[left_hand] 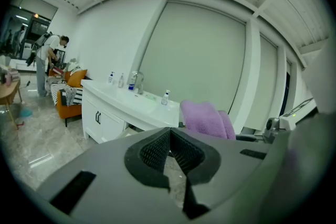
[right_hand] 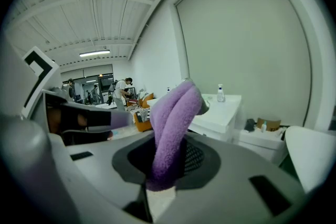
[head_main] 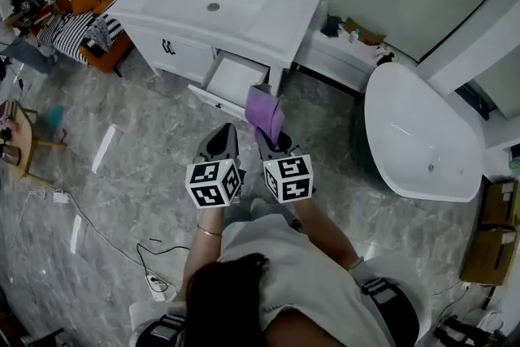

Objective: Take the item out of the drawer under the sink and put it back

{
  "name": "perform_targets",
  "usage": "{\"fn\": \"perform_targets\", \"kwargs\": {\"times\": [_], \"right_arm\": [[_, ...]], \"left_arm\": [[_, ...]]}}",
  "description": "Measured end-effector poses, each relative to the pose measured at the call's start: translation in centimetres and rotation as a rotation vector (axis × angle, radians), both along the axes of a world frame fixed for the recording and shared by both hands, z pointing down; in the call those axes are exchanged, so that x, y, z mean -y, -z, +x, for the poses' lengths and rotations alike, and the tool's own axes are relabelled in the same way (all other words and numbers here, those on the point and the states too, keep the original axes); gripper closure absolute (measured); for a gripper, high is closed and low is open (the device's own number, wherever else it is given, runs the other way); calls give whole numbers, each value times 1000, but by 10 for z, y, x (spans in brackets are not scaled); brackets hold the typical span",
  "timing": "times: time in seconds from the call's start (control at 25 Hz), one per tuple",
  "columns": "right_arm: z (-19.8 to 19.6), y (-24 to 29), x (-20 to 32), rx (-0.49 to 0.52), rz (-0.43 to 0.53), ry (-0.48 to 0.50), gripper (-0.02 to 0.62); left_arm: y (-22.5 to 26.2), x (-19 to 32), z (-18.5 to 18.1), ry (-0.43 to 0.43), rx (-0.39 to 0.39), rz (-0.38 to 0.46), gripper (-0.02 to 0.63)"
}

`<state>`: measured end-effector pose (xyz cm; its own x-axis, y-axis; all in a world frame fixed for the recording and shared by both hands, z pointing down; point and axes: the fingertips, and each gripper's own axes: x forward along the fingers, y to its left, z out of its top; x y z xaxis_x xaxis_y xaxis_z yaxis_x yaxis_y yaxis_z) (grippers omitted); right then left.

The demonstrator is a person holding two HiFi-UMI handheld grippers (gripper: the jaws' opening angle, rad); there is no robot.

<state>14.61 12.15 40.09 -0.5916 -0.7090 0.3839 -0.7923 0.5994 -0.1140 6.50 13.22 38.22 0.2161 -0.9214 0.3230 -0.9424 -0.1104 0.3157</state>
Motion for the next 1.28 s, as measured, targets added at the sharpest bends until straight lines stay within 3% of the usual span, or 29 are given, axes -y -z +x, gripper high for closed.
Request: {"fn": "perform_targets", "kwargs": {"times": [0.28, 0.48, 0.68, 1.28], "right_arm": [[-1, -6, -4, -8, -6, 14, 508], [3, -7, -6, -20, -11, 11, 508], [5, -11, 0, -28, -16, 5, 508], [-25, -32, 40, -31, -57, 0, 508]], "left_arm": [[-7, -6, 4, -11, -12, -6, 603], [-9, -4, 3, 16, -70, -21, 602], [-12, 2, 6, 2, -17, -16, 601], [-31, 43, -22, -20, -8, -40, 601]]}}
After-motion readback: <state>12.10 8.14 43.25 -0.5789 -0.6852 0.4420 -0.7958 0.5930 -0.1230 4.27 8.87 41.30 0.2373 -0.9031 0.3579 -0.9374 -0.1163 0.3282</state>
